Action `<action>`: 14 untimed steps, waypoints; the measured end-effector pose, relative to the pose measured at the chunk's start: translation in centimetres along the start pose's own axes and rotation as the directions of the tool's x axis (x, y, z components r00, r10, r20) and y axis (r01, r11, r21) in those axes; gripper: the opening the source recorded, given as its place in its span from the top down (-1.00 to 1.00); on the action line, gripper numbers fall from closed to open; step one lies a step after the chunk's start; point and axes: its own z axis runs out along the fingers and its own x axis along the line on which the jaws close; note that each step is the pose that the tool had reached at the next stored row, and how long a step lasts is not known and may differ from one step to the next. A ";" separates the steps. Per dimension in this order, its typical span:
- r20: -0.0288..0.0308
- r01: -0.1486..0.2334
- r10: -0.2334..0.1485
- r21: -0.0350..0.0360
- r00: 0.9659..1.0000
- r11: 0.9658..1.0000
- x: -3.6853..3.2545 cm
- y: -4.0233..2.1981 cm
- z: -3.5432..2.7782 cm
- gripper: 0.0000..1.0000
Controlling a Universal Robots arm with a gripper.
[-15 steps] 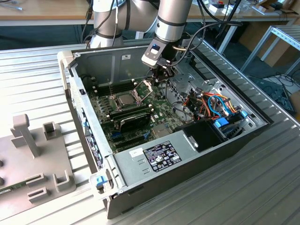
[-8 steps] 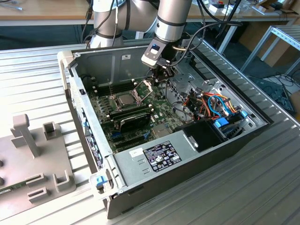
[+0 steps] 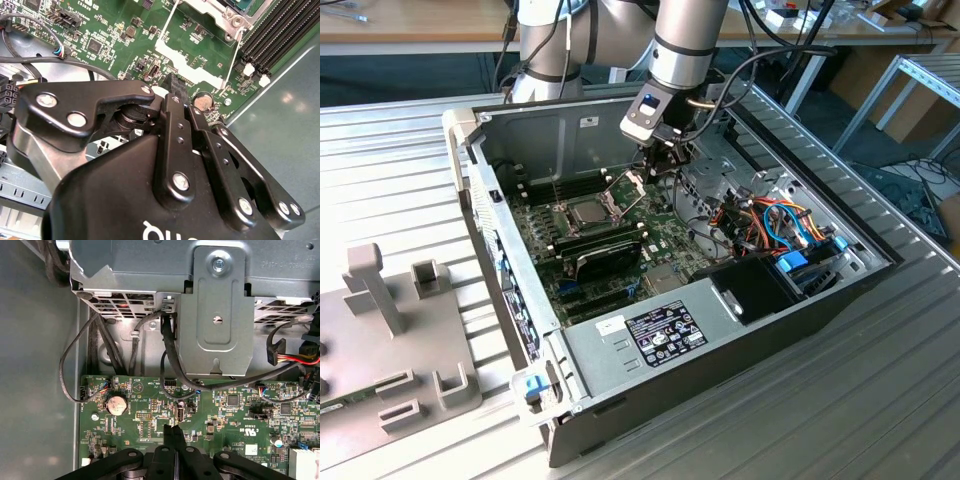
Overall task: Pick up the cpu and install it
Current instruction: 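Close the cpu cover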
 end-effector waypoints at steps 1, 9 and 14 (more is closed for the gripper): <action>0.000 0.000 0.000 0.000 1.000 1.000 0.00 -0.02 0.00 0.79; 0.000 0.000 0.000 0.000 1.000 1.000 0.01 -0.42 -0.01 0.79; 0.000 0.000 0.000 0.000 1.000 1.000 0.02 -0.87 -0.02 0.79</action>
